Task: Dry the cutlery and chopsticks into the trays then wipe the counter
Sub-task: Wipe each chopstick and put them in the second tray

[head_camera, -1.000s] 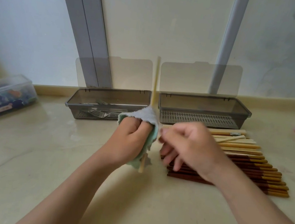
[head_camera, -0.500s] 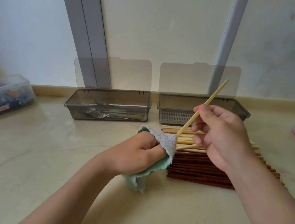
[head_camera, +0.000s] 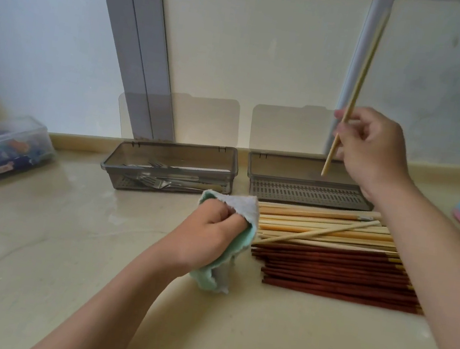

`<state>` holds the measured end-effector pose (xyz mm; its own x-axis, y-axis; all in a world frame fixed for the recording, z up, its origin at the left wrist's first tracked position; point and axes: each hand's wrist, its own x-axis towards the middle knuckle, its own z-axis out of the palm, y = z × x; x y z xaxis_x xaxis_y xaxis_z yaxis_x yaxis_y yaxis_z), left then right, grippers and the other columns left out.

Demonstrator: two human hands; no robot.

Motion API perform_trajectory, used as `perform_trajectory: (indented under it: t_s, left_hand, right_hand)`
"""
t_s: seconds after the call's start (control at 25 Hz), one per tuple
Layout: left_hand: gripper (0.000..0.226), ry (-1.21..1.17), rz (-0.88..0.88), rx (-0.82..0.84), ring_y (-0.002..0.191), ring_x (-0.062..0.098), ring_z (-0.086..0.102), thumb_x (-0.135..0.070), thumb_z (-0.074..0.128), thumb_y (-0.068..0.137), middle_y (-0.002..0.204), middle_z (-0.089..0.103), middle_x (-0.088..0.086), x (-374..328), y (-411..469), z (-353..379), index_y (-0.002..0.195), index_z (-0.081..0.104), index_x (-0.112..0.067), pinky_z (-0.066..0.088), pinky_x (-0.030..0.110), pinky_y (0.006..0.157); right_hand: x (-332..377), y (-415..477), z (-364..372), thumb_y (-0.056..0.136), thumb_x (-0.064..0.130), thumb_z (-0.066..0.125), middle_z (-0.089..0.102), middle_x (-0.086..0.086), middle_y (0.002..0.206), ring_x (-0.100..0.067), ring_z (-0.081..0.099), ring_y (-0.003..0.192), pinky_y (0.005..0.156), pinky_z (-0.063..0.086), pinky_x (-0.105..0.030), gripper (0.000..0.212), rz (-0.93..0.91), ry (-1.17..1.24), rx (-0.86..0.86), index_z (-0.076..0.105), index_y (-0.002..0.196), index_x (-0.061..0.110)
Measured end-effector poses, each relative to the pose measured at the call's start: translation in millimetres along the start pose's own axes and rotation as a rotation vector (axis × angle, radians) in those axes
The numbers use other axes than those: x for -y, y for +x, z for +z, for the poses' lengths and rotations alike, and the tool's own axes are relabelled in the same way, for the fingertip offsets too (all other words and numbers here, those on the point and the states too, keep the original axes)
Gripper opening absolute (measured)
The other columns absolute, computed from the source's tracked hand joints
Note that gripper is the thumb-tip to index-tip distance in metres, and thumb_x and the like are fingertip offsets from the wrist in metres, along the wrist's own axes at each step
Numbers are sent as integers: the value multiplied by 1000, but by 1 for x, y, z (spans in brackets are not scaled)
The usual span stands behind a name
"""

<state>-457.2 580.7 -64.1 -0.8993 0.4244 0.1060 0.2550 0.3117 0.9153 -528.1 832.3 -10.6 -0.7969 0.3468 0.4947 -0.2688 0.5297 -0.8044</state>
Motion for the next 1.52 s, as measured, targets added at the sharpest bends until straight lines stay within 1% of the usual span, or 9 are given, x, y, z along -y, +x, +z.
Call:
perform_trajectory:
  t_s: [0.12,0.36,0.48,0.64,0.88,1.04,1.28,1.4,1.52]
  left_hand:
    - [54,-129,-7,-136,43,11,41,-5,46,96,46,46,-5,3,4,-1,45,48,-21,34,21,49]
    - [41,-241,-11,-270,52,18,35,-20,48,87,51,40,-4,13,10,-8,46,48,-24,31,33,57]
    - [47,-239,-7,-266,50,16,37,-16,47,90,49,42,-5,13,9,-9,44,50,-24,32,32,56]
    - [37,-273,-7,-279,52,20,39,-23,48,83,52,44,2,12,10,-9,46,52,-22,34,32,56]
    - [51,-262,-9,-290,58,15,55,-16,42,102,59,60,-4,5,6,1,61,69,-27,47,34,60]
    - [30,-280,28,-280,68,22,55,-23,46,93,71,56,10,2,12,4,78,61,-1,43,37,67]
    - [48,-172,45,-361,53,8,25,-5,42,99,54,33,-11,-4,23,7,55,41,-23,21,29,56]
    - [33,-218,17,-468,61,15,35,-10,43,99,62,41,0,1,29,2,67,48,-13,32,32,63]
    - [32,-226,-7,-506,54,11,33,-10,43,99,55,39,-9,-5,35,-4,67,45,-14,30,28,57]
  right_hand:
    - [-10,21,13,103,18,53,65,-2,105,-22,60,95,83,47,-32,22,-115,-356,201,71,115,22]
    - [-38,30,30,98,9,54,67,-7,118,-28,61,104,87,50,-38,28,-3,-901,582,72,115,21]
    - [-35,35,29,93,4,53,64,-11,126,-33,59,115,98,51,-42,33,64,-883,545,70,119,17]
    - [-23,8,8,94,6,52,66,-7,112,-27,60,106,90,50,-37,25,-72,-728,348,70,107,17]
    - [-23,-61,-25,95,17,63,62,10,105,-11,55,97,90,45,-27,23,-99,-746,694,72,112,29]
    - [-37,-72,-26,95,19,64,59,9,108,-17,57,109,93,47,-32,20,-124,-789,700,73,111,29]
    - [-40,-68,-34,99,19,57,60,6,98,-20,58,98,88,49,-40,13,-166,-692,560,69,99,23]
    - [-27,-72,-40,101,15,53,64,6,91,-10,58,85,76,45,-33,19,-220,-545,462,70,101,21]
    - [-11,-85,-30,99,13,52,66,6,79,-5,59,68,60,44,-32,21,-199,-352,465,65,92,27]
